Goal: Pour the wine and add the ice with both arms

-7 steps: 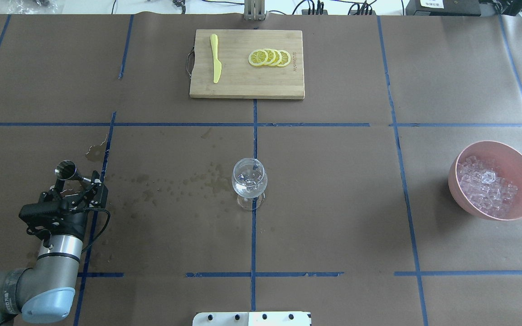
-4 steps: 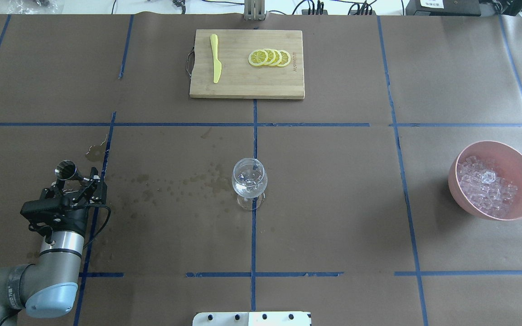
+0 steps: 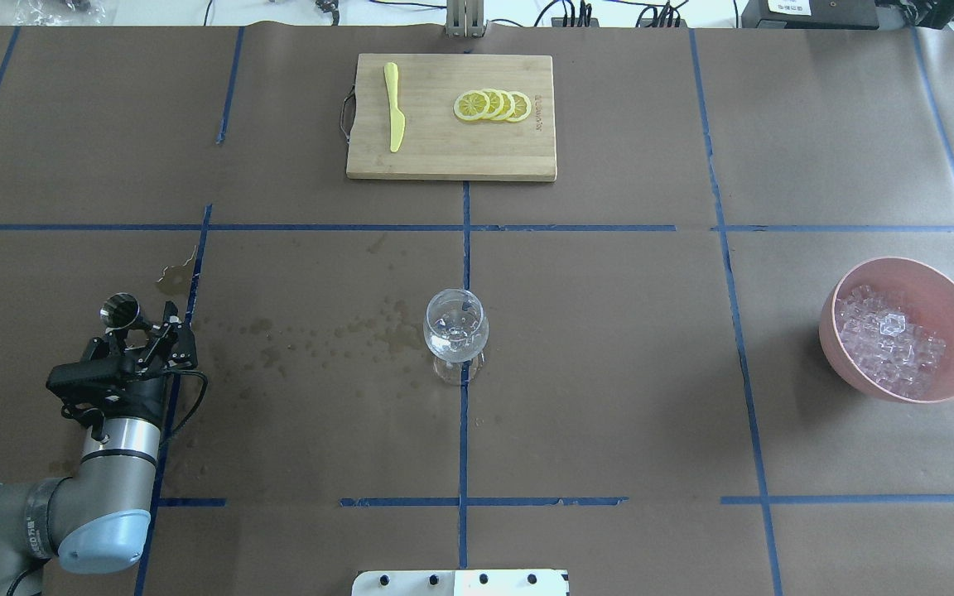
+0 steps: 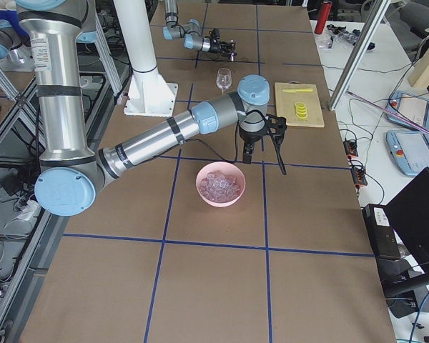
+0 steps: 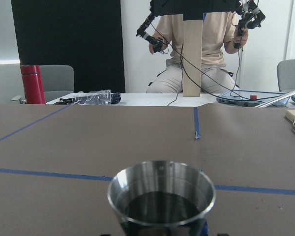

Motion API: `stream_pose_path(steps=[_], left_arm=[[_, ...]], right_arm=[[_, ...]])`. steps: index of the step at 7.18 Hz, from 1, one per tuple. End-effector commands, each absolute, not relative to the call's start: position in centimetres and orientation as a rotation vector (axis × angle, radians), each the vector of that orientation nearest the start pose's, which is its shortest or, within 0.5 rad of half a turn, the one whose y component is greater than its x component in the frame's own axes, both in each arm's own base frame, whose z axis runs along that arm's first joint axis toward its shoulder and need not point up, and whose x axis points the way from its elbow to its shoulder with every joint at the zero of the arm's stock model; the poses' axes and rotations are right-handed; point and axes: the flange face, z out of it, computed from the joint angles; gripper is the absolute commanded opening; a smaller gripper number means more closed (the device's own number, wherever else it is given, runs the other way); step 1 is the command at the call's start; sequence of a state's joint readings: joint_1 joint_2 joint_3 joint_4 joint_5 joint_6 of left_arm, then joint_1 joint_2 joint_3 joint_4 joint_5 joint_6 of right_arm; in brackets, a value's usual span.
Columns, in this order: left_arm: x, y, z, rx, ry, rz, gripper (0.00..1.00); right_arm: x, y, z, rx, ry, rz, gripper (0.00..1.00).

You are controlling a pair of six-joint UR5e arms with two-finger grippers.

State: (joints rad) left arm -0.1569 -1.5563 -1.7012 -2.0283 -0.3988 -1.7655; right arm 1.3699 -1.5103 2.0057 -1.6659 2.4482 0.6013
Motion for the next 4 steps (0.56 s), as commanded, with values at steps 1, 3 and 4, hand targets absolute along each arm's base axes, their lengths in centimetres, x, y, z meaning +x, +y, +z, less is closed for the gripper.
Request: stream_pose_path(steps=[1, 3, 4], left_arm=[[44.81, -29.93, 52.01, 1.145, 0.537, -0.643, 0.48], [44.87, -30.02, 52.76, 1.147, 0.522, -0.636, 0.26], [44.75, -30.07, 52.69, 1.148, 0.523, -0.638, 0.13]], right_arm=[[-4.15, -48.78, 41.79, 0.011, -0.944, 0.193, 1.00], [-4.04, -48.62, 41.49, 0.009, -0.944, 0.196, 1.00], [-4.01, -48.47, 41.25, 0.008, -0.944, 0.197, 1.00]])
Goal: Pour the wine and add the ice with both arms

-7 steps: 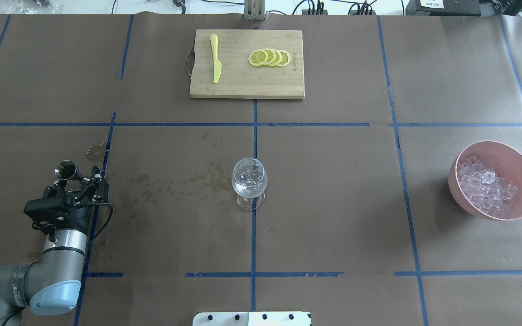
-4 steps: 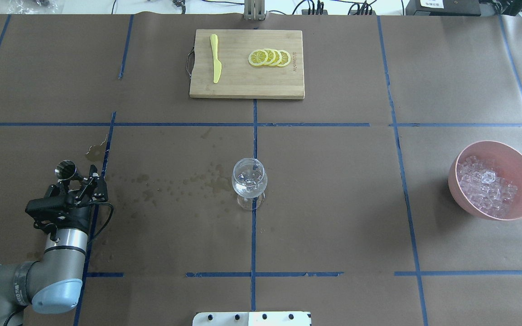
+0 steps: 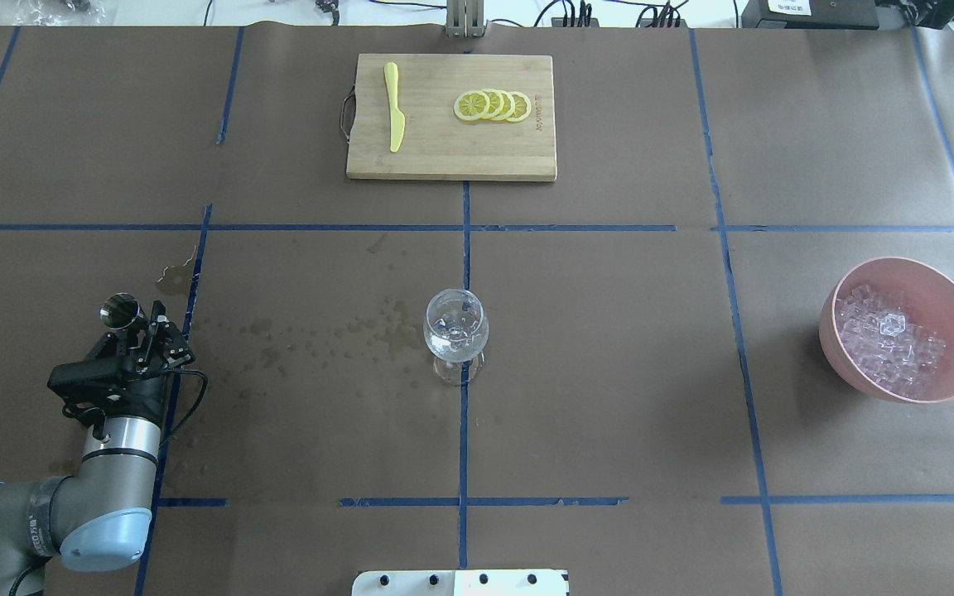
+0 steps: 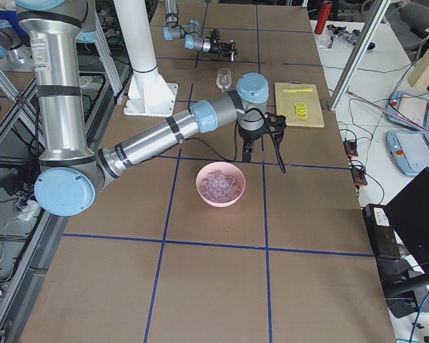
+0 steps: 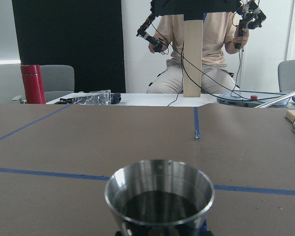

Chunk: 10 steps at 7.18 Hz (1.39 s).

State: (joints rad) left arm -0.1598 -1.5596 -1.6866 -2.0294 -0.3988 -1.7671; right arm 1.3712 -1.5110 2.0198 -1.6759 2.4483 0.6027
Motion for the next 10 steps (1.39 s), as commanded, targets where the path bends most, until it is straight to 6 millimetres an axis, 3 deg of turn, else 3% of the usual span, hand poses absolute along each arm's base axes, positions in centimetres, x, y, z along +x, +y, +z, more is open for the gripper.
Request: stream_pose_path(steps=[1, 2, 4, 5, 6, 7, 9, 10], left_arm=[[44.1, -30.6, 51.8, 1.148, 0.537, -0.661, 0.00], [42.7, -30.5, 48.8, 1.143, 0.584, -0.690, 0.00], [41.2, -30.6, 45.2, 1.148, 0.621, -0.701, 0.00], [41.1, -30.6, 44.5, 1.147, 0.627, -0.698, 0.00], [40.9, -30.9, 41.6, 1.153, 0.661, -0.687, 0.00], [39.4, -30.5, 38.3, 1.160, 0.772, -0.682, 0.00], [38.8, -30.5, 37.3, 1.207, 0.813, -0.634, 0.00], [39.0, -31.2, 35.7, 1.247, 0.770, -0.586, 0.00]], right_arm=[[-4.0, -48.4, 41.1, 0.010, -0.945, 0.197, 1.00], [-4.0, -48.4, 41.2, 0.009, -0.944, 0.198, 1.00], [-4.1, -48.5, 41.3, 0.005, -0.943, 0.198, 1.00], [-4.1, -48.4, 41.1, 0.009, -0.945, 0.195, 1.00], [-4.0, -48.4, 41.1, 0.011, -0.945, 0.196, 1.00], [-4.0, -48.3, 41.0, 0.013, -0.945, 0.195, 1.00], [-4.1, -48.2, 41.0, 0.011, -0.948, 0.192, 1.00], [-4.1, -48.3, 41.0, 0.011, -0.948, 0.192, 1.00]])
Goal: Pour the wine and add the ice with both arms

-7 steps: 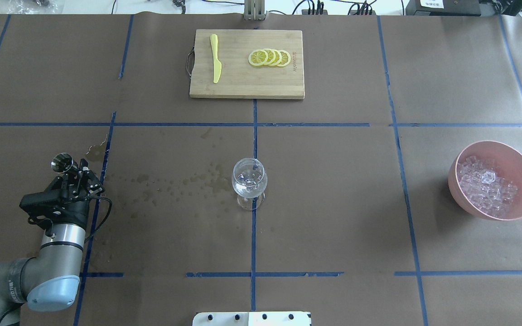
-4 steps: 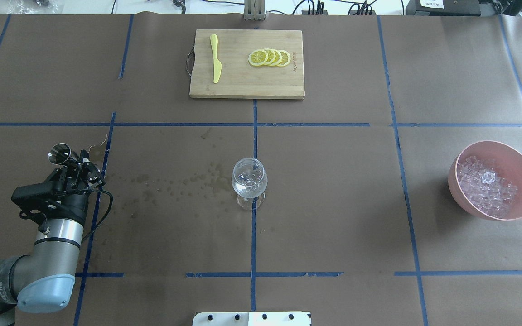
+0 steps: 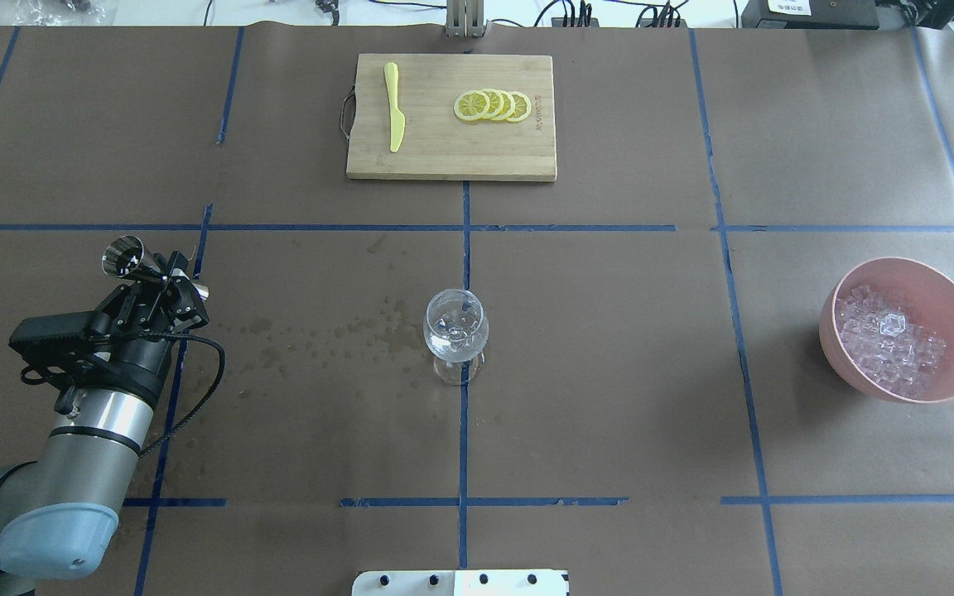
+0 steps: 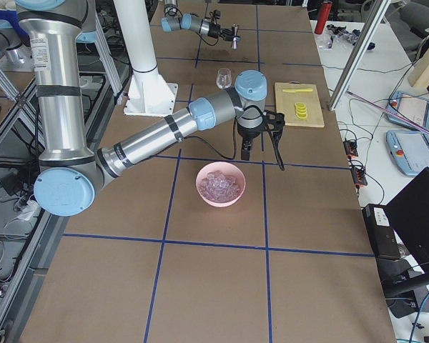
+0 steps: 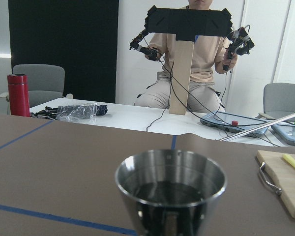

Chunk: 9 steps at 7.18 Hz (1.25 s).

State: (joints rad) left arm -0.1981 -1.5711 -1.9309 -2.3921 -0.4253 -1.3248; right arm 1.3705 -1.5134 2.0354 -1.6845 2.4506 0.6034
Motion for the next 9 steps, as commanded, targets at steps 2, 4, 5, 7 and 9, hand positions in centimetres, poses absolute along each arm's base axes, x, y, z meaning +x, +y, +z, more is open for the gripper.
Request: stream_pose_path(steps=[2, 4, 5, 7, 9], left_arm=[[40.9, -32.5, 28.4, 1.310, 0.791, -0.563, 0.00], [41.8, -32.6, 24.8, 1.361, 0.749, -0.485, 0.00], [41.8, -32.7, 24.2, 1.397, 0.681, -0.405, 0.00], [42.4, -32.3, 23.2, 1.397, 0.696, -0.400, 0.00], [45.1, -31.0, 23.7, 1.383, 0.684, -0.344, 0.00]], right_arm=[[-4.1, -48.5, 41.3, 0.006, -0.946, 0.195, 1.00], [-4.1, -48.5, 41.4, 0.006, -0.943, 0.196, 1.00], [-4.1, -48.5, 41.4, 0.006, -0.943, 0.196, 1.00], [-4.1, -48.5, 41.3, 0.006, -0.946, 0.195, 1.00], [-4.1, -48.5, 41.4, 0.005, -0.944, 0.196, 1.00]])
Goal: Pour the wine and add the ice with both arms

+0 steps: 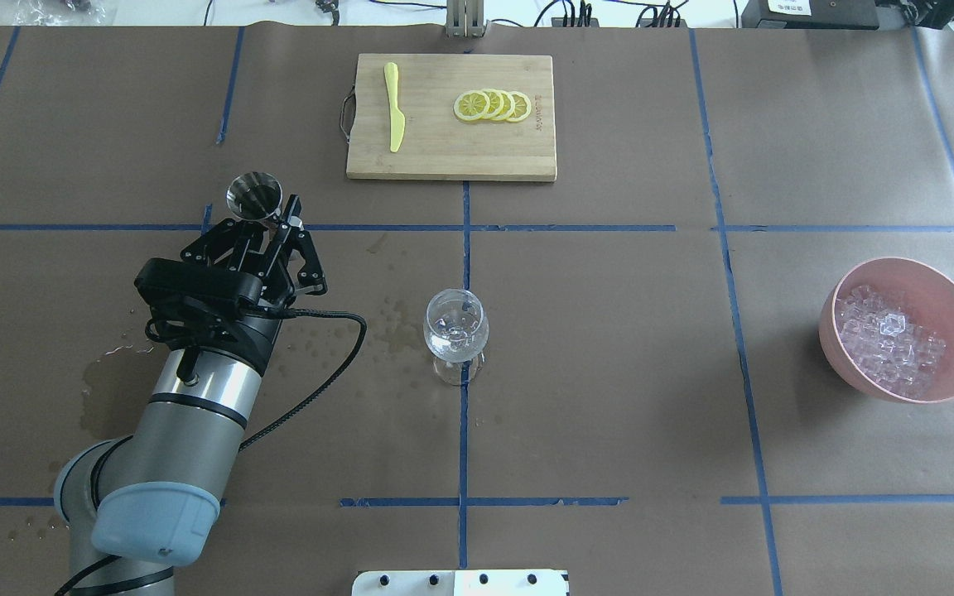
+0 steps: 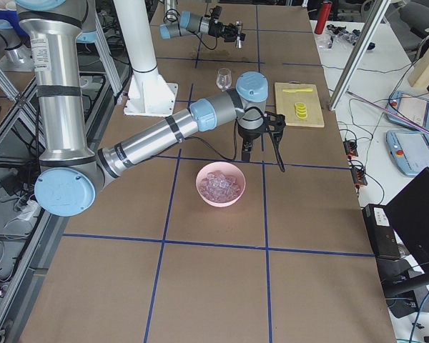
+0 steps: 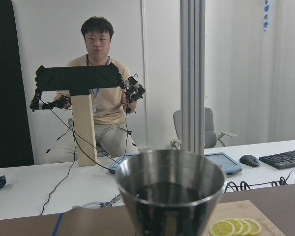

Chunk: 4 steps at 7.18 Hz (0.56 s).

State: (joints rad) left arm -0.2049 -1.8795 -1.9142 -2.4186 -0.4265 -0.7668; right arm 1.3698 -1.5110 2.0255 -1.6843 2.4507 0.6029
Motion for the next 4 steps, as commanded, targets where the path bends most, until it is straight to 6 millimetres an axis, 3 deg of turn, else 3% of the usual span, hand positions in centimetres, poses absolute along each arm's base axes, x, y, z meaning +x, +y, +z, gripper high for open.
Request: stream_pose_path(steps=[1, 4], left_arm=[[47.0, -30.1, 22.6, 1.376, 0.709, -0.329, 0.00], [48.2, -28.5, 21.4, 1.374, 0.731, -0.294, 0.00]], right_arm=[[-4.1, -48.5, 41.4, 0.005, -0.944, 0.196, 1.00], [-4.1, -48.4, 41.6, 0.001, -0.944, 0.196, 1.00]])
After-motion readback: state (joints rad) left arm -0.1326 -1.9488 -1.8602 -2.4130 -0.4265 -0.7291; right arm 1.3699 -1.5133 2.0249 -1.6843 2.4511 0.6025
